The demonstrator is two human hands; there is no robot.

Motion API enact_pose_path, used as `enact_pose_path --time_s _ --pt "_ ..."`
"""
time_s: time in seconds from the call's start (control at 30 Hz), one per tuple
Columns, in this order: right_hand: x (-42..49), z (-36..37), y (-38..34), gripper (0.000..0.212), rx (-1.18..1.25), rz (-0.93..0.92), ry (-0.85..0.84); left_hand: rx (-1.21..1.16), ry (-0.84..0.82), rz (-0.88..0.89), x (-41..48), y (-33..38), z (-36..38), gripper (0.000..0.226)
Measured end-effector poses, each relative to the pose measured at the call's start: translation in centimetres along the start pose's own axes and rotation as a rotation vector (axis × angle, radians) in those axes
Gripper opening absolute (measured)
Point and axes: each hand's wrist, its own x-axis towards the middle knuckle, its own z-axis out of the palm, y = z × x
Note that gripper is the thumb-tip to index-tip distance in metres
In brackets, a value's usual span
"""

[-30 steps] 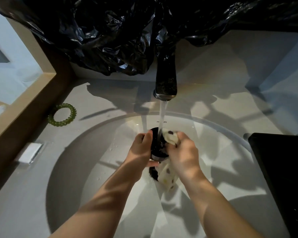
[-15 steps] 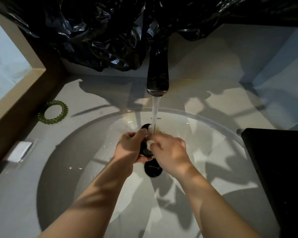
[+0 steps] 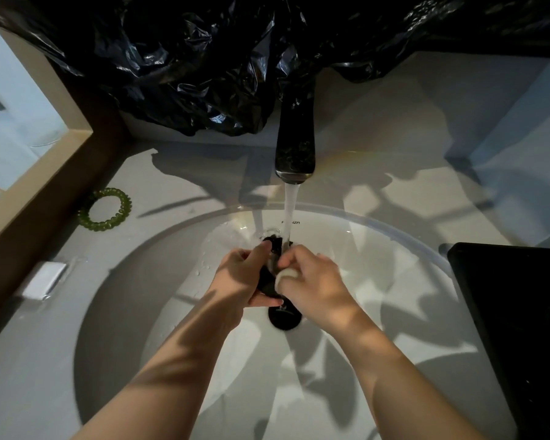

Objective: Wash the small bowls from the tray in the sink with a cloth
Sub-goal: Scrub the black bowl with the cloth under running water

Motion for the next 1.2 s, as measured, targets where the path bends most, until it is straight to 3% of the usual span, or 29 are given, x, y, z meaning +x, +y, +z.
enact_pose_path --time_s 0.1,0.2,0.3,0.37,0.43,0.5,0.57,0.63,0.7,0.8,0.87,0.97,1.07,1.2 --pt "-0.1 0.0 0.3 0.031 -0.377 -0.059 0.063 0.036 -0.001 0.017 0.5 -0.1 0.1 0.034" --pt "0.0 0.4 0.4 0.056 -0.404 -0.109 -0.05 0.066 -0.018 0.03 0.4 -0.3 0.2 0.033" --pt "0.0 0.2 0.3 0.032 -0.065 -0.15 -0.083 0.045 -0.001 0.02 0.2 -0.4 0.2 0.033" --pt "-0.2 -0.3 -0.1 0.015 0.012 -0.142 -0.078 -0.001 0.048 -0.001 0.1 -0.2 0.3 0.032" --pt "-0.2 -0.4 -0.3 0.017 0.138 -0.063 0.015 -0.016 0.089 0.019 0.0 -0.1 0.6 0.03" --pt "-0.1 -0.9 -0.2 0.032 0.565 0.12 0.243 0.101 0.177 0.11 0.0 -0.2 0.6 0.021" --pt "0.0 -1.9 0.4 0.024 1.117 0.318 0.386 0.168 0.251 0.155 0.2 -0.2 0.2 0.013" --pt "-0.2 -2.6 0.8 0.011 1.438 0.405 0.398 0.092 0.236 0.113 0.4 -0.4 0.2 0.006" --pt "-0.4 -2.3 0.7 0.019 1.553 0.414 0.341 -0.091 0.173 -0.007 0.4 -0.4 0.3 0.009" --pt "-0.3 -0.8 -0.4 0.024 1.483 0.288 0.215 -0.348 -0.05 -0.164 0.1 -0.7 0.8 0.028" --pt "-0.2 -0.2 -0.6 0.022 1.312 0.229 0.246 -0.329 -0.158 -0.215 -0.5 -0.8 1.1 0.034" --pt "0.2 -0.7 -0.1 0.021 1.351 0.267 0.289 -0.192 -0.266 -0.19 -1.5 -0.7 1.8 0.031" --pt "0.5 -0.7 0.5 0.029 1.506 0.507 0.198 -0.136 -0.216 -0.086 -1.5 -1.0 2.5 0.03" --pt "0.5 0.0 1.1 0.053 1.449 0.585 0.088 0.012 0.043 0.218 -1.1 -1.8 2.9 0.019"
